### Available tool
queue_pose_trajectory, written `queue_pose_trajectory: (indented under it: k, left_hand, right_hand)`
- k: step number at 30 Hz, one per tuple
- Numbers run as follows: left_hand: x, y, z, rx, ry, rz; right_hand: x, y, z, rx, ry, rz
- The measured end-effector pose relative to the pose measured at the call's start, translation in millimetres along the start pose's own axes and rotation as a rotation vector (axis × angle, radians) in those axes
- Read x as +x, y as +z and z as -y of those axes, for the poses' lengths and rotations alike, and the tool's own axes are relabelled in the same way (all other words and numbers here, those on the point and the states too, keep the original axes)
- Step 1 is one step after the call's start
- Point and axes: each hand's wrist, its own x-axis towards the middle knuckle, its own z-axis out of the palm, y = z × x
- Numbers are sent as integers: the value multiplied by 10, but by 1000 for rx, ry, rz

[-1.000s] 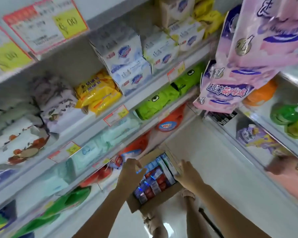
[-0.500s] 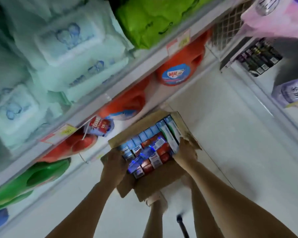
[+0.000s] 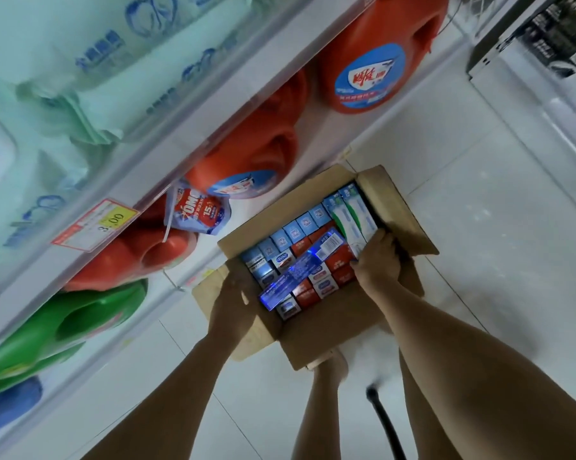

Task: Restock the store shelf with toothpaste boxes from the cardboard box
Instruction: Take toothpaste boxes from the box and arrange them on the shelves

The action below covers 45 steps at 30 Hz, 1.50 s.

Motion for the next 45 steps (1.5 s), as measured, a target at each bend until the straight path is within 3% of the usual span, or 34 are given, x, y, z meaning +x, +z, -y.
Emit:
queue_pose_trajectory:
  k: [12,16,18,22,25,28,34,41,45]
  left_hand:
    - [-108,-270,-340,-135,-338,196]
    - [-288,-348,-834,-516,-472,207]
    - [-477,-397,-1173,-756,-493,294]
    - [-920,-525,-1789,-1149,-460,508]
    - [-1300,-737,-2165,-1452,-370,581]
    - [-1632,-996,-2468,-1561,-202,565]
    - [-1976,-1500,-3025,-1294,127,483]
    - [-2440,-2139,-3695,-1066,328,464]
    - [-2708,-2358,-4003,-1043,341,412]
  right_hand:
    - [-107,-711,-138,14,-61,184]
    - [-350,-1322,-202,365,-23,559]
    - [-542,-1592,-299,506,-28,721]
    - [-1071,-2032,-500,833,42,925]
    - [-1507,-2424,-524,980,-22,1012]
    - [-1912,-2847,-471,985,-130,993]
    - [-2416,-3570,-467,1132,-270,779]
    - [-2823,-4349,-569,1122,-454,660]
    - [-3016,-4737,-576,1023,-515,586]
